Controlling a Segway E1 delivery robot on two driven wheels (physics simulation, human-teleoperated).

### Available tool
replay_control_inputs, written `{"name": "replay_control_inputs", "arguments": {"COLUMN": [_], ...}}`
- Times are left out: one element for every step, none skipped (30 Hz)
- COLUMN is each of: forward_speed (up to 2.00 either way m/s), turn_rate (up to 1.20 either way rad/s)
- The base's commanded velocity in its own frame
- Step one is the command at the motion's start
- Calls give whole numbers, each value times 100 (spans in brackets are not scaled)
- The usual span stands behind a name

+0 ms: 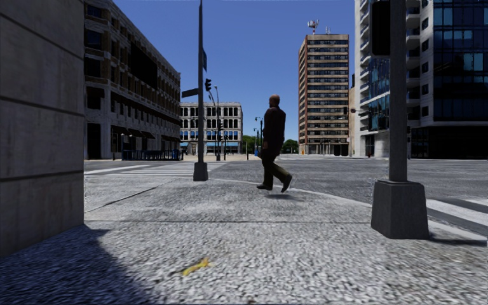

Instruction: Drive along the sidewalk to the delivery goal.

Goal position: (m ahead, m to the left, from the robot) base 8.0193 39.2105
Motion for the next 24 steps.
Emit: {"name": "replay_control_inputs", "arguments": {"forward_speed": [200, 200, 200, 200, 200, 200, 200, 200, 200, 200, 200, 200, 200, 200, 200, 200, 200, 200, 199, 195, 195, 193, 192, 192], "turn_rate": [0, 0, 0, 0, 0, 0, 0, 0, 0, 0, 0, 0, 0, 0, 0, 0, 0, 0, 0, 0, 0, 0, 0, 0]}}
